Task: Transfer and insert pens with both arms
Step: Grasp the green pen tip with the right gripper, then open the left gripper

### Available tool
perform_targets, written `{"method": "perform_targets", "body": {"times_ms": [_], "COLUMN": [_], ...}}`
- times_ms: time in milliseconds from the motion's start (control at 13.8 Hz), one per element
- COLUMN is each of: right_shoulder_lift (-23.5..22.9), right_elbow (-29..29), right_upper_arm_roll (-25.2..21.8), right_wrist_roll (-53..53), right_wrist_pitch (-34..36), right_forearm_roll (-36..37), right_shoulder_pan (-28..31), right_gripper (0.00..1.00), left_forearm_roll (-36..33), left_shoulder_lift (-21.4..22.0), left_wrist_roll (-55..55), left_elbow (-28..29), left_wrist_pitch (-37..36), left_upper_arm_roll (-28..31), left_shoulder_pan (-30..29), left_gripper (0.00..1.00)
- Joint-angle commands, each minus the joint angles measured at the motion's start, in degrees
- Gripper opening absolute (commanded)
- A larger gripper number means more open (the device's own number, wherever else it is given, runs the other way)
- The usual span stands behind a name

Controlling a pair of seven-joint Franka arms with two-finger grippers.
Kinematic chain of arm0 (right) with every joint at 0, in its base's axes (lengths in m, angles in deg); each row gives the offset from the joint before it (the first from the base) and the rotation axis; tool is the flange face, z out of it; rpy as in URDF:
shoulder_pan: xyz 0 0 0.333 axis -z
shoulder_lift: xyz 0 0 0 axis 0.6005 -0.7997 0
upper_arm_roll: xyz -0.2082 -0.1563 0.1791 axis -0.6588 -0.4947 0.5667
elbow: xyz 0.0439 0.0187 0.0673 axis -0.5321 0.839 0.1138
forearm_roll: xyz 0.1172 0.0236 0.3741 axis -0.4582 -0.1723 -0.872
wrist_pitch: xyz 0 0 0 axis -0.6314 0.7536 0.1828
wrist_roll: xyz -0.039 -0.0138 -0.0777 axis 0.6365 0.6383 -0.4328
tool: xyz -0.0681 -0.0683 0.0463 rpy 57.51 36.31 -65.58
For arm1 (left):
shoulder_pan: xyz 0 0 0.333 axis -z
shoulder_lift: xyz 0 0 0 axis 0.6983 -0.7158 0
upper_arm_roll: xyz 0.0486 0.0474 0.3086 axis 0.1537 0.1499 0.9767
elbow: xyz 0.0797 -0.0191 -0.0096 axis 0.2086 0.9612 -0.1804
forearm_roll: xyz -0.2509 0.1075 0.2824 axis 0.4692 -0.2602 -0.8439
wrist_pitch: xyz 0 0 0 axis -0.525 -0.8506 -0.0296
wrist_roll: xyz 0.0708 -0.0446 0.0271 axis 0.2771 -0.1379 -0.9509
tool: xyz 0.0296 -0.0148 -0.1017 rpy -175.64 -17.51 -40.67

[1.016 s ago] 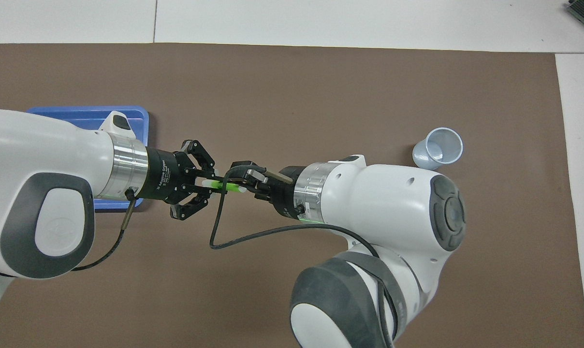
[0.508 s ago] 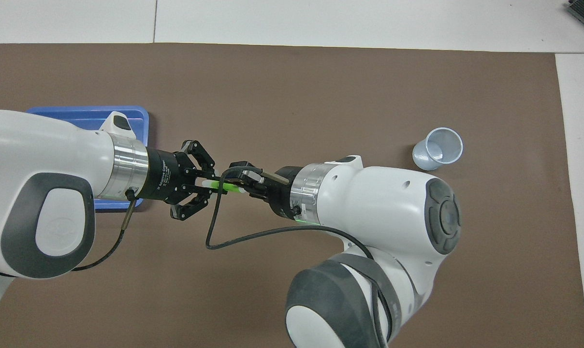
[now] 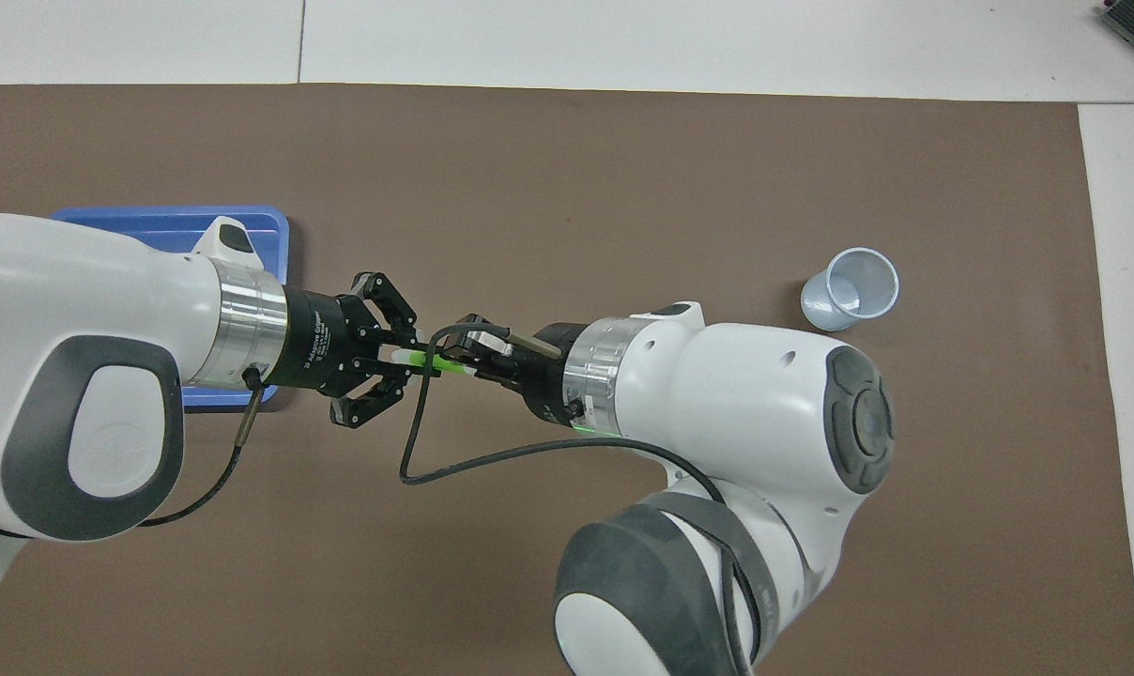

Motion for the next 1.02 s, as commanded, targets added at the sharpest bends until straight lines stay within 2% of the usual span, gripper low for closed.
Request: {"method": "perform_targets", "body": {"times_ms": [0,363,508,581,798,944], "right_shoulder_lift": [-0.7,-0.7,-0.7,-0.7,-0.7,-0.8], "right_elbow": [-0.7,-0.7,-0.7,-0.7,-0.7,-0.9], "right_upper_arm_roll": [0.3,0.3,0.3,0.3,0.3,0.3], "right_wrist_roll": [0.9,0.9,0.9,0.9,1.8,8.2], "right_wrist_pitch": [-0.9,-0.8,-0.8,-0.8,-0.7,0.5], "right_forearm_roll": [-1.0,-1.0,-1.0,-1.0,-0.9,0.3], "right_shoulder_pan": [0.2,0.2,0.2,0.2,0.3,0.9], "right_gripper": [0.00,0.00,0.00,0.00,0.00,0.00], "left_forearm_roll": [1.1,0.9,0.3,0.3,0.3,-0.2], "left_shoulder_lift": [2.0,1.9,1.6,1.5,1.8,2.0], "left_wrist_roll": [0.0,0.1,2.5,2.4,2.2,2.2], "left_elbow": [2.3,2.2,1.4,1.0,0.8,0.8], "left_wrist_pitch": [1.7,2.1,2.2,2.2,1.9,1.4], "left_upper_arm_roll": [0.9,0.9,0.9,0.9,1.1,1.3], "left_shoulder_pan": [1.0,0.8,0.6,0.6,0.5,0.0], "left_gripper": [0.00,0.00,0.78,1.00,1.00,1.00]}}
